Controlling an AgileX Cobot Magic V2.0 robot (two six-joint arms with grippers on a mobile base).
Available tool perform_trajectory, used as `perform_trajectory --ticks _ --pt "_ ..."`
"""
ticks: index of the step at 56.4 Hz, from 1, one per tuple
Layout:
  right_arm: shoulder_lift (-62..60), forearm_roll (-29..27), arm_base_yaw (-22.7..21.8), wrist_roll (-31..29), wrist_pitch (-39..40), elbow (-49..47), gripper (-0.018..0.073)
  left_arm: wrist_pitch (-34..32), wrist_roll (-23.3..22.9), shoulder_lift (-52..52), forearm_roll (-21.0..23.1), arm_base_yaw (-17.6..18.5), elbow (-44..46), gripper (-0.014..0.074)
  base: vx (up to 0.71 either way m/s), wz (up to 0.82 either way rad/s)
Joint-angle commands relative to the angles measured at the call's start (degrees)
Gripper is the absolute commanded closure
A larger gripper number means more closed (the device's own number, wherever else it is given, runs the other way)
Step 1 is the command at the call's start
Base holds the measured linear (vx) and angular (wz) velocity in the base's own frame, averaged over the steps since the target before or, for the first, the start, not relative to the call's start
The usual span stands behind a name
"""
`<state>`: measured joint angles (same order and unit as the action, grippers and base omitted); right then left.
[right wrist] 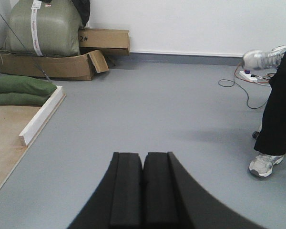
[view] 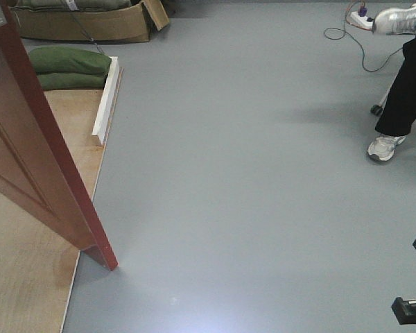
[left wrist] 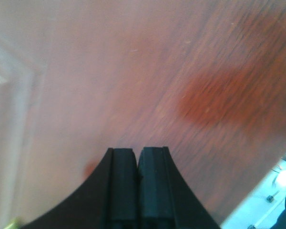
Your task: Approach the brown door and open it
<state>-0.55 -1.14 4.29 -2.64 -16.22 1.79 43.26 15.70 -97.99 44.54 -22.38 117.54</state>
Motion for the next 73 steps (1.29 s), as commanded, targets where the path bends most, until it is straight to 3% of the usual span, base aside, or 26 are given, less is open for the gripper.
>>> perform_trajectory --ticks 1,73 --pt "-0.78 0.40 0.06 -0.32 4.70 0.22 0.0559 -3.25 0.11 2.62 2.57 0.17 1.84 0.0600 0.06 -0.05" --pt "-0.78 0.40 0.06 -0.32 4.70 0.22 0.0559 -3.17 0.11 2.42 2.57 0.17 1.84 0.0600 0.11 -0.05"
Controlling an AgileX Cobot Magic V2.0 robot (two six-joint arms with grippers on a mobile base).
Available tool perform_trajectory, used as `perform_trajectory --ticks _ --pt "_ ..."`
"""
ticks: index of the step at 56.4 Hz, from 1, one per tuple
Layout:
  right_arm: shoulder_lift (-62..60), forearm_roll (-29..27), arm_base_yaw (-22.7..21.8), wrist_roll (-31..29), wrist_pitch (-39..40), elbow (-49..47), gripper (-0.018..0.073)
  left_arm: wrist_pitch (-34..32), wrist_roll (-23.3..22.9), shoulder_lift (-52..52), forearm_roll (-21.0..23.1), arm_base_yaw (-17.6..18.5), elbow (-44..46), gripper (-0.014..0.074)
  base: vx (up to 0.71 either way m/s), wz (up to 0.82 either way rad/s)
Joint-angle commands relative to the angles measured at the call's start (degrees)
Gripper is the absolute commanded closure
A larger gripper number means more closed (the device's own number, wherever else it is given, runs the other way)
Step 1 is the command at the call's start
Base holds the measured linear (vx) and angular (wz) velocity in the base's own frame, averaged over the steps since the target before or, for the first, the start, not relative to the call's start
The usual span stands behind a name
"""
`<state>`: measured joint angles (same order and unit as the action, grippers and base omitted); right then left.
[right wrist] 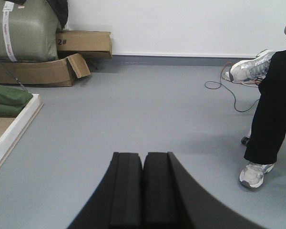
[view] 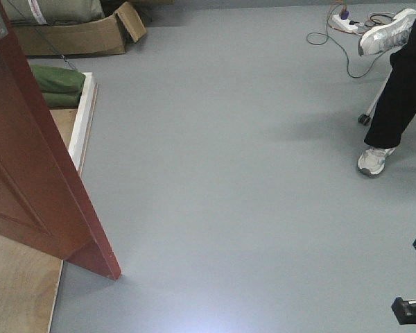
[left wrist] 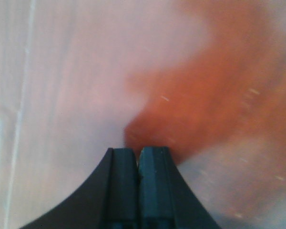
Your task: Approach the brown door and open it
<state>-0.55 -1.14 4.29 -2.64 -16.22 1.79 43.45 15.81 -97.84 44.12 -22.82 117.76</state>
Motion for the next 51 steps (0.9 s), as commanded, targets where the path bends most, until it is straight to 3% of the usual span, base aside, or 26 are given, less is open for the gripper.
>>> perform_trajectory --ticks 1,51 --pt "-0.78 0.40 0.06 -0.32 4.70 0.22 0.0559 -3.37 0.00 2.27 2.99 0.61 1.62 0.0600 0.19 -0.03" --pt "-0.78 0.40 0.06 -0.32 4.70 0.22 0.0559 -3.40 0.00 2.27 2.99 0.61 1.62 0.0600 0.21 -0.02"
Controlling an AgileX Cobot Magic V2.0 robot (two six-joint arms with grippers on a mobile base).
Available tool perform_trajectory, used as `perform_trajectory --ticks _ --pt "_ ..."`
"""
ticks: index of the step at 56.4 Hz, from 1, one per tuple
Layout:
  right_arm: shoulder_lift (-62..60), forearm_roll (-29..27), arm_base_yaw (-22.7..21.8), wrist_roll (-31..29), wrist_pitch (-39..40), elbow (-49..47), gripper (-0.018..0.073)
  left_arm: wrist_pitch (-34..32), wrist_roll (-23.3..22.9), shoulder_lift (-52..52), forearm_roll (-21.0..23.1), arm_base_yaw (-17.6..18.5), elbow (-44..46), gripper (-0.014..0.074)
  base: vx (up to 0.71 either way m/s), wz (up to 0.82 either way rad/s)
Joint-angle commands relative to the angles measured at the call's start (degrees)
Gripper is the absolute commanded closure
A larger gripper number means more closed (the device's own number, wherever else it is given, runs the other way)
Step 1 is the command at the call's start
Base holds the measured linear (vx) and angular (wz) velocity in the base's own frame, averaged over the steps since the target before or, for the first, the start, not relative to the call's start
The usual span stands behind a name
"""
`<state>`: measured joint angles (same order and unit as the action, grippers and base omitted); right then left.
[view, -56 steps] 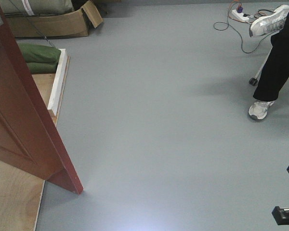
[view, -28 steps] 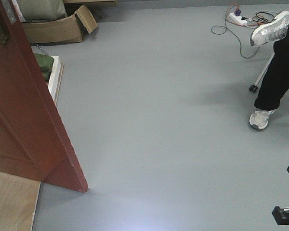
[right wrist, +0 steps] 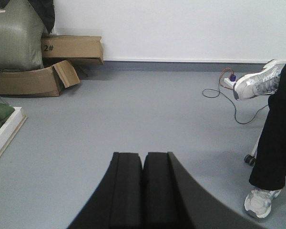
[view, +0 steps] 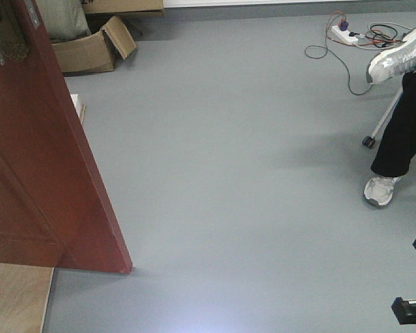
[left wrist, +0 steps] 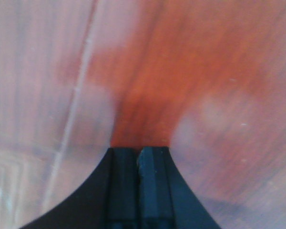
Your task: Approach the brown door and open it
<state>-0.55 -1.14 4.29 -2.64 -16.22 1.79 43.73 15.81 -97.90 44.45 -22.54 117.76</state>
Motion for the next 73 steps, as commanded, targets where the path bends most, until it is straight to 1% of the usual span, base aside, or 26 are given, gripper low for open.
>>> perform_trajectory --ticks 1,41,73 --pt "-0.78 0.40 0.06 -0.32 4.70 0.22 0.0559 -3.67 0.00 2.33 2.67 0.32 1.62 0.0600 0.22 -0.01" --pt "-0.78 0.40 0.06 -0.32 4.70 0.22 0.0559 -3.73 0.00 2.33 2.67 0.32 1.62 0.0600 0.18 0.04" --pt "-0.78 0.40 0.06 -0.32 4.70 0.22 0.0559 -3.73 0.00 2.33 2.67 0.32 1.62 0.0600 0.04 0.02"
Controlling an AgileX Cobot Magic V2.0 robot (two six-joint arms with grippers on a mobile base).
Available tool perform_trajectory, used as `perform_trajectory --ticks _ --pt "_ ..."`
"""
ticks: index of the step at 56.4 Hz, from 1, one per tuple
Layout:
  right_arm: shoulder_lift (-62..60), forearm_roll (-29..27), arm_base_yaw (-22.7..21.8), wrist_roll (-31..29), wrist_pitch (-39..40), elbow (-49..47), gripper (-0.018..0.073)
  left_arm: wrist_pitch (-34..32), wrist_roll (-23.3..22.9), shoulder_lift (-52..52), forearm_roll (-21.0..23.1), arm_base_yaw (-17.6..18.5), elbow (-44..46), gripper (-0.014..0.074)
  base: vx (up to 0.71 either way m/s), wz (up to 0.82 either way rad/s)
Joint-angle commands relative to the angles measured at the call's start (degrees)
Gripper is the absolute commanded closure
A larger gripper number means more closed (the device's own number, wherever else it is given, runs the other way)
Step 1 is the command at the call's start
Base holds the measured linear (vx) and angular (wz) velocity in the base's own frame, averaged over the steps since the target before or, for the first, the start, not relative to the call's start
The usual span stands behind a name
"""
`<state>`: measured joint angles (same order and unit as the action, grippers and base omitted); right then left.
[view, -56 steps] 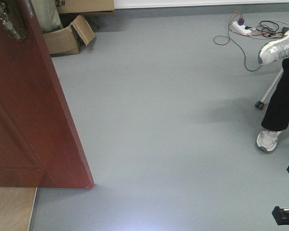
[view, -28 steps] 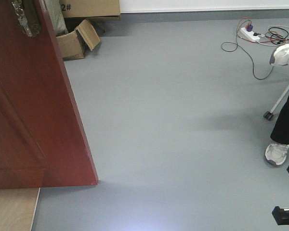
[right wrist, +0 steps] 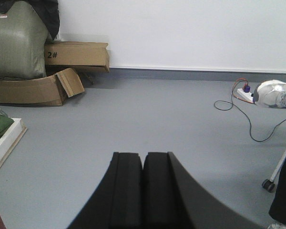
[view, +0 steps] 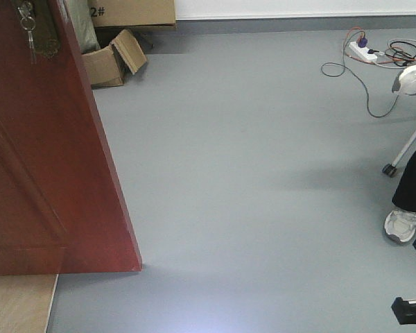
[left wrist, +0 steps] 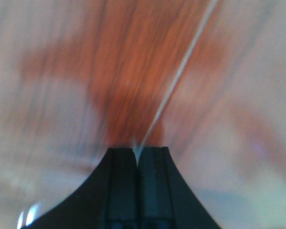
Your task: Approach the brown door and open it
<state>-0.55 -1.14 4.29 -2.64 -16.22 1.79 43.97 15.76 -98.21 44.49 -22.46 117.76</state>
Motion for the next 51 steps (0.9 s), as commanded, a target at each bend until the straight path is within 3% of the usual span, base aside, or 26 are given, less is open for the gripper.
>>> perform_trajectory --ticks 1,34,43,51 --pt "-0.78 0.40 0.06 -0.32 4.70 0.22 0.0559 -3.97 0.05 2.64 2.62 0.24 1.62 0.0600 0.00 0.00" --pt "-0.78 0.40 0.06 -0.32 4.70 0.22 0.0559 -2.23 -0.43 3.17 1.04 0.33 1.62 0.0600 0.00 0.00" --pt "-0.78 0.40 0.06 -0.32 4.70 0.22 0.0559 2.17 -0.42 6.99 -7.14 3.02 1.62 0.0600 0.00 0.00" --pt "-0.78 0.40 0.06 -0.32 4.70 0.22 0.0559 -1.46 -0.54 11.63 -15.32 6.95 -0.62 0.0600 0.00 0.00"
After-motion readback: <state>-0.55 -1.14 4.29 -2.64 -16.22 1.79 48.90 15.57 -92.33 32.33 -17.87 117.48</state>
